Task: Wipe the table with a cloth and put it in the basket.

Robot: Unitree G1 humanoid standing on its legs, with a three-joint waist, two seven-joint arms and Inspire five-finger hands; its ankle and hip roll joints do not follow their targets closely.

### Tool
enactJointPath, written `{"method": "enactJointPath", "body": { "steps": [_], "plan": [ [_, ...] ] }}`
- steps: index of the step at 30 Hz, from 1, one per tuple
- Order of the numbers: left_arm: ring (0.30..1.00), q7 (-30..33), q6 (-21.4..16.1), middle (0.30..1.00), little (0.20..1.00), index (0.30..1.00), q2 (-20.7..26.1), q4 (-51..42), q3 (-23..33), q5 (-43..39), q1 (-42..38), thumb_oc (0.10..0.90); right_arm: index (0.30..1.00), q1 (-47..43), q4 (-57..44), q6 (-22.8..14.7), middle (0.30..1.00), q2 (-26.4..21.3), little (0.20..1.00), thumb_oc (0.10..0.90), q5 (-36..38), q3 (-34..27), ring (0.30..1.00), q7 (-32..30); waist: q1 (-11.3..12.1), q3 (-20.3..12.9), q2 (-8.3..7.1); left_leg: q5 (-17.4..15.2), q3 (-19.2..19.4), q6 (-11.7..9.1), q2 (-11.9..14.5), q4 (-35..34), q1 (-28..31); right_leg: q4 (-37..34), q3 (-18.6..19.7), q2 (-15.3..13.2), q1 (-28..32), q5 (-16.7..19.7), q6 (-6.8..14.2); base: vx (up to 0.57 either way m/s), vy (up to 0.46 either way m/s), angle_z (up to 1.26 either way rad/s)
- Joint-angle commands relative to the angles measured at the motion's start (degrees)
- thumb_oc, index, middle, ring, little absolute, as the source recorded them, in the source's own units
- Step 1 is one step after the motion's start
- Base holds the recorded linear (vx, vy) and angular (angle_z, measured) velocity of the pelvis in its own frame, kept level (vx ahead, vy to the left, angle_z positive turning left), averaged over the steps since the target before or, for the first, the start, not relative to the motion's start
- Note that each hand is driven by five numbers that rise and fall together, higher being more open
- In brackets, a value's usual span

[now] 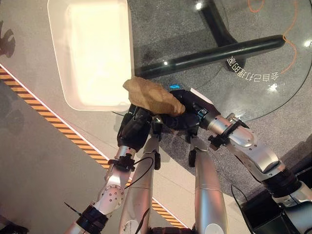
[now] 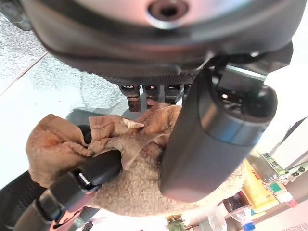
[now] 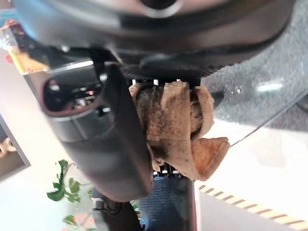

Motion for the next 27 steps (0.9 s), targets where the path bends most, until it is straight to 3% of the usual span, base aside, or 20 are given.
{"method": "enactJointPath", "body": {
  "steps": [1, 4, 11, 18, 27],
  "plan": [
    [0.9, -6.05, -1.77, 0.9, 0.9, 0.9, -0.56, -10.66, -0.86, 3.92, -3.39, 0.8, 0.3, 1.31, -11.38, -8.08, 0.3, 3.73, 0.2, 0.1, 4.59, 7.43, 0.3, 1.65, 0.33, -1.49, 0.43, -4.48, -0.34, 0.65, -3.79, 3.37, -0.03, -5.43, -0.46, 3.31, 1.01, 3.6, 1.05, 0.0, 0.0, 0.0],
    [0.9, -5.43, -1.43, 0.9, 0.9, 0.9, -0.79, -10.34, -0.46, 3.91, -3.51, 0.8, 0.3, 2.13, -10.31, -11.81, 0.3, 4.81, 0.2, 0.1, 6.06, 4.34, 0.3, -0.5, 0.01, -1.49, 0.37, -4.67, -0.24, 0.73, -3.76, 3.32, 0.26, -5.29, -0.05, 3.54, 1.07, 3.61, 1.2, -0.01, 0.003, 0.0],
    [0.9, -5.84, -0.4, 0.9, 0.9, 0.9, -1.44, -10.38, 0.74, 4.34, -2.83, 0.8, 0.3, 3.46, -12.05, -13.11, 0.3, 5.06, 0.2, 0.1, 5.31, 1.02, 0.3, -1.7, -0.37, -1.49, 0.27, -4.67, 0.02, 0.88, -3.64, 3.01, 0.49, -5.15, 0.04, 3.69, 0.99, 3.65, 1.23, 0.0, 0.0, 0.0],
    [0.9, -6.51, 0.59, 0.9, 0.9, 0.9, -2.75, -9.72, 2.21, 5.33, -1.59, 0.8, 0.3, 5.2, -13.35, -22.89, 0.3, 7.8, 0.2, 0.1, 10.91, -5.59, 0.3, -5.78, -0.85, -1.49, 0.04, -5.08, 0.36, 1.01, -3.35, 2.62, 1.48, -5.02, 0.31, 4.04, 1.74, 3.41, 1.38, 0.0, 0.0, 0.0],
    [0.9, -7.28, 1.71, 0.9, 0.9, 0.9, -4.79, -9.78, 3.8, 7.13, -0.48, 0.8, 0.3, 7.39, -16.6, -27.65, 0.3, 11.49, 0.2, 0.1, 12.18, -11.32, 0.3, -7.9, -1.66, -1.49, 0.02, -5.44, 0.93, 1.22, -3.05, 2.5, 1.89, -4.75, 1.14, 4.5, 1.76, 3.34, 1.36, 0.0, 0.0, 0.0]
  ]
}}
